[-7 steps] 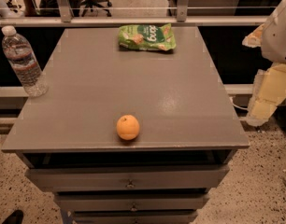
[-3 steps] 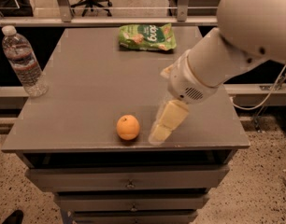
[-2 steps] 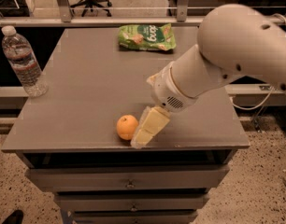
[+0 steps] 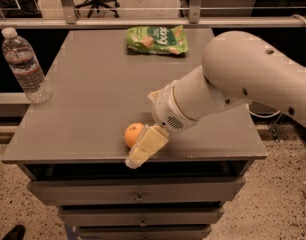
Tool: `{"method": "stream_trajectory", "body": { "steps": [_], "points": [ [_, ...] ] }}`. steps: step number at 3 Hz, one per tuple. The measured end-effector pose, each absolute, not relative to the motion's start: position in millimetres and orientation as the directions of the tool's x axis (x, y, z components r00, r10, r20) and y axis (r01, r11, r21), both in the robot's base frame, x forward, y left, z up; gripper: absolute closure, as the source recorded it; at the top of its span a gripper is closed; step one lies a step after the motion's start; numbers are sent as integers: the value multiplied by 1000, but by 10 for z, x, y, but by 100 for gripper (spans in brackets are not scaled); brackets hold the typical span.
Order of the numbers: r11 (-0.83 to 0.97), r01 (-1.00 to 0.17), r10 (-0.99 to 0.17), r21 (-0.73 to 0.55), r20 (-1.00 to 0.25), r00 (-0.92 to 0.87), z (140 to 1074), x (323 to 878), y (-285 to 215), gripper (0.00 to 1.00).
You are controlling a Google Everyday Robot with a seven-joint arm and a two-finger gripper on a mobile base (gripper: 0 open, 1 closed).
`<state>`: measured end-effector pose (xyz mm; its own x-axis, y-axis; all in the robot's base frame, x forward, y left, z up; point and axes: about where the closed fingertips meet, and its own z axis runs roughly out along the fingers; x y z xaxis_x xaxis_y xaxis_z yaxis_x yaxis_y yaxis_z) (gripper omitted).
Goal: Move orange near green rice chip bag
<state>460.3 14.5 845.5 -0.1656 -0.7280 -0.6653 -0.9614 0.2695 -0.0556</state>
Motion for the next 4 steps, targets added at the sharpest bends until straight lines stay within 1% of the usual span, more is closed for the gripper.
{"method": "stream_trajectory", "body": {
  "steps": [1,3,4],
  "points": [
    [278,-959,-717,-51,-675,-172,8393,4532,187,16],
    [317,-947,-711,-55,-675,-198,8419,4570,140,63],
    [367,-925,-721,-103,-660,-213,8665,4804,-102,87]
  ]
}}
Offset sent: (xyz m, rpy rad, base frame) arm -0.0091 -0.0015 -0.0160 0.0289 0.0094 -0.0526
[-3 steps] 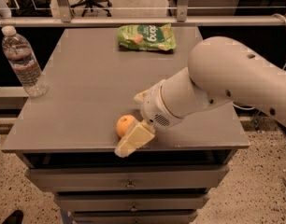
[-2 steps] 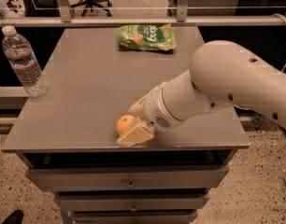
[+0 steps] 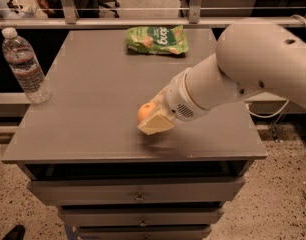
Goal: Move orange near green rice chip bag
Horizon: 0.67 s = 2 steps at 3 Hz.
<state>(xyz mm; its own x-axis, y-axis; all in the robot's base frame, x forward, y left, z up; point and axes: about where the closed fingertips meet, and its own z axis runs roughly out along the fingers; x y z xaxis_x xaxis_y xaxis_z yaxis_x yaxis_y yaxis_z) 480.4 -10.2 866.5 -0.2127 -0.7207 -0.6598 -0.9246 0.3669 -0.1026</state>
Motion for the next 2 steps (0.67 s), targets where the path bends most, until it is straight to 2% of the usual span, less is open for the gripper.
{"method": "stream_trajectory", "body": {
  "steps": [1,2],
  "points": [
    [467,-868,-720,-170,-643,-261,9068,5127,-652,100],
    [476,-859,-717,-187,-649,-256,9165,5165,-697,100]
  ]
}}
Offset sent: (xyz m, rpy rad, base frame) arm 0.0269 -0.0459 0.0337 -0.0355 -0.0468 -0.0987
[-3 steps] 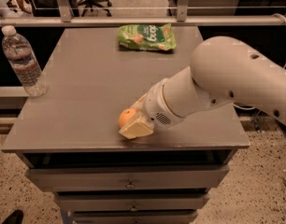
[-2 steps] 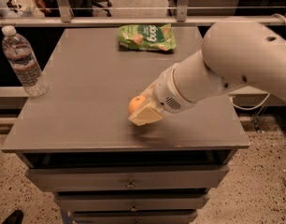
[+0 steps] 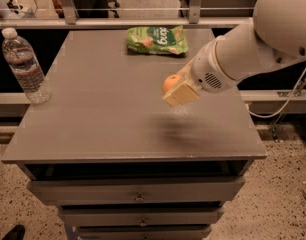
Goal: Move orange near green rice chip bag
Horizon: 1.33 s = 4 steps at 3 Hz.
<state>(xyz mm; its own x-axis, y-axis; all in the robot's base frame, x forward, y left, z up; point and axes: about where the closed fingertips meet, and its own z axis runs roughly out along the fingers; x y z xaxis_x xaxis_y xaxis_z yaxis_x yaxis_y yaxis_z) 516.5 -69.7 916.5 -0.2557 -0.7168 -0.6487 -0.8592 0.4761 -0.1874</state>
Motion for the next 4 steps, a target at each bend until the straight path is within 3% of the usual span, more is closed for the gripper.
{"method": "stream_trajectory", "body": {
  "steps": [1,2,4],
  "points": [
    [475,-860,-717,-187,-648,-255,9158,5161,-690,100],
    [502,-838,-689,-211,-684,-240,9159,5494,-665,100],
    [577,-789,-594,-211,-771,-229,8979,6741,-401,100]
  ]
}}
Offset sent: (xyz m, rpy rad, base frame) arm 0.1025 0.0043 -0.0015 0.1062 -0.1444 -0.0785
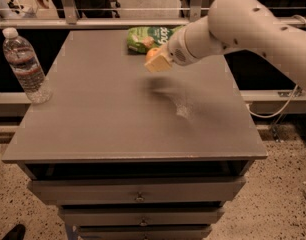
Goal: Move orange near green rice chip bag
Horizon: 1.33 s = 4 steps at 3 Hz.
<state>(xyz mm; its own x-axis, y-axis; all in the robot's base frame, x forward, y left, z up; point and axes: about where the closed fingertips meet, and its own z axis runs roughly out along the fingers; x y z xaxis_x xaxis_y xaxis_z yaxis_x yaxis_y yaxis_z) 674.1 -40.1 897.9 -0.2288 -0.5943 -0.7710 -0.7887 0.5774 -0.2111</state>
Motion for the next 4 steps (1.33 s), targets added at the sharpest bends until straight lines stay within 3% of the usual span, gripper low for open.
{"method": "stream_trajectory", "body": {
  "steps": [1,4],
  "points": [
    [609,-768,-574,-199,-779,-253,8810,7123,-342,100],
    [724,-646,-529,-242,-797,-293,8768,7609,-644,28]
  ]
}}
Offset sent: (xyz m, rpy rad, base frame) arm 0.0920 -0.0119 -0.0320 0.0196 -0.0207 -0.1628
